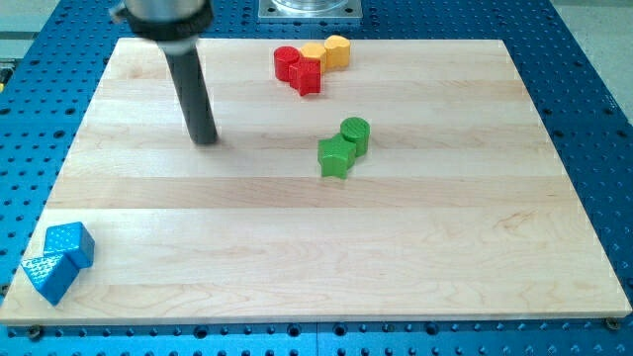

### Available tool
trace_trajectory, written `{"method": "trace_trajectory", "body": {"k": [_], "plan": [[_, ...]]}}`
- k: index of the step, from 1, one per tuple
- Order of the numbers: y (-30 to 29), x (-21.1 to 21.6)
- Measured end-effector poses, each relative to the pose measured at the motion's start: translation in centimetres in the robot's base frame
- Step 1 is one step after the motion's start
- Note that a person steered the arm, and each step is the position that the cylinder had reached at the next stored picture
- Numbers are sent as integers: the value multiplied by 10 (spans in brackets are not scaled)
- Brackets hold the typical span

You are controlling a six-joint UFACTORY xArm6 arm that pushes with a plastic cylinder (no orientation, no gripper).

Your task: Make a diagonal line out of red star and the green blocks

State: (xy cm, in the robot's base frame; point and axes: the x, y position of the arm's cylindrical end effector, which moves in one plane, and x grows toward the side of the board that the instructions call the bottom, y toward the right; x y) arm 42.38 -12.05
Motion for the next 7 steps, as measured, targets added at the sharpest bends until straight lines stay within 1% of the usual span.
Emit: {"method": "trace_trajectory", "body": {"k": [1, 2, 3, 4, 6, 7], "plan": [[56, 55], [130, 77], [157, 78], [169, 67], [107, -18], [111, -34]]}}
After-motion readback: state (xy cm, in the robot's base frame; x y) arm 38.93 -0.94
